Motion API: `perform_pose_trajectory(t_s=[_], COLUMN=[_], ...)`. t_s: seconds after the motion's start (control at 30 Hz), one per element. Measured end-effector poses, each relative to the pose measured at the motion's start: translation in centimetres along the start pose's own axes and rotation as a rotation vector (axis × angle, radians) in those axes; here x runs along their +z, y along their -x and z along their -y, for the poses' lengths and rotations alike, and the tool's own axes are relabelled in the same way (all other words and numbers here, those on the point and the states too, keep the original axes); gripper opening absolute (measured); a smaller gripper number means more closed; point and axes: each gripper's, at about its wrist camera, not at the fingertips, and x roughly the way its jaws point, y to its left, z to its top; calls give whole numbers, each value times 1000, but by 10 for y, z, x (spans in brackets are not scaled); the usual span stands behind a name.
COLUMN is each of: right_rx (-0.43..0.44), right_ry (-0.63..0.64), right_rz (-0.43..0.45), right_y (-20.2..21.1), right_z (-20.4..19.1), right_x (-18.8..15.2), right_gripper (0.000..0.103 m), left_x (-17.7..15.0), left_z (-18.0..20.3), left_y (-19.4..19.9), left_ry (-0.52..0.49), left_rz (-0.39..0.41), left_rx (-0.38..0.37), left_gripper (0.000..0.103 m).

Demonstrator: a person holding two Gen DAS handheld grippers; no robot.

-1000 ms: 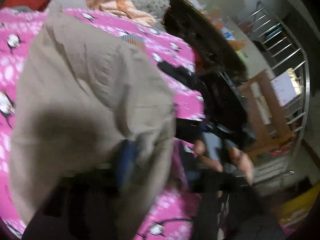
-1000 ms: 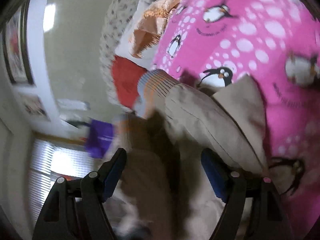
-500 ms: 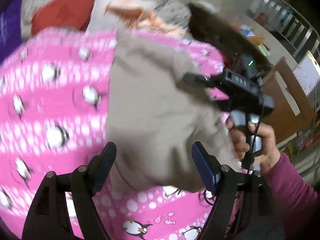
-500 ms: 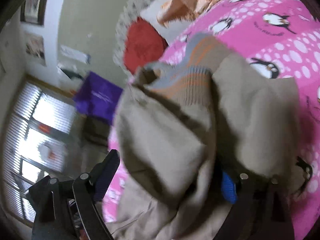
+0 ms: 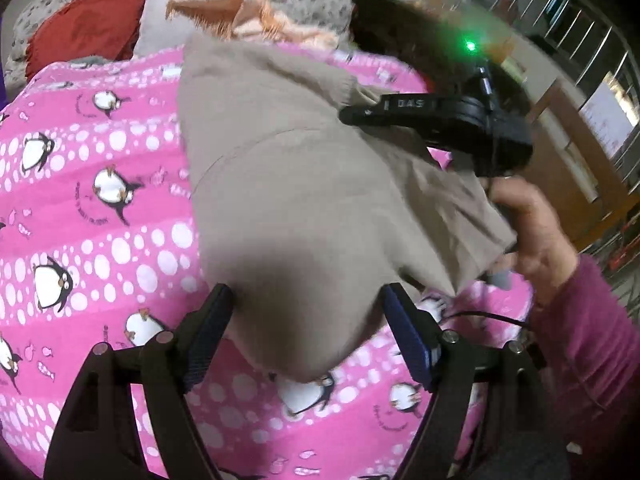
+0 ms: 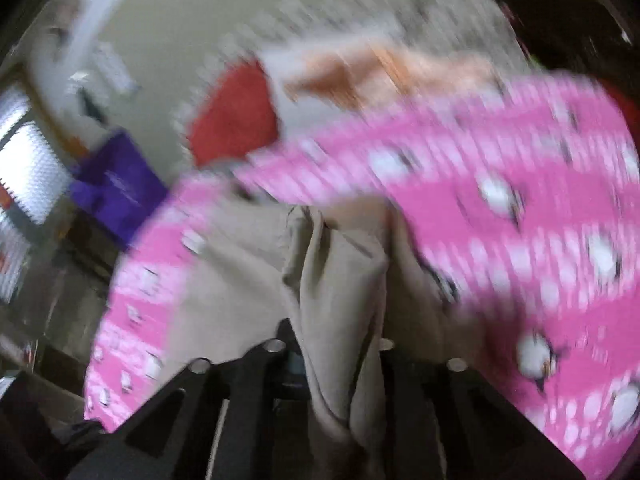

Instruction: Fold large clothes

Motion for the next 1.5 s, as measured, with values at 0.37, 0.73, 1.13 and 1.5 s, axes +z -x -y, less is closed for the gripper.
perform_pose_trajectory(t_s=[0.37,0.73,1.13,1.5], right_rx=[86,-77,-146,-277], right_ry=[92,52,162,244], right_rz=[34,-185,96,58], right_y=[115,50,73,18], right_z=[-27,6,-39,-18], right_x=[-41,-139,-1,13], right_gripper=[50,8,74,0], left_x=[13,-7,-5,-8], left_z=[-8,-6,-7,-13], left_y=[22,-25,-30,-35], left_ry=[13,-3,8,7], left_rz=[83,-25,-28,-64], left_rx=[34,89,78,34], left_gripper=[77,77,78,79])
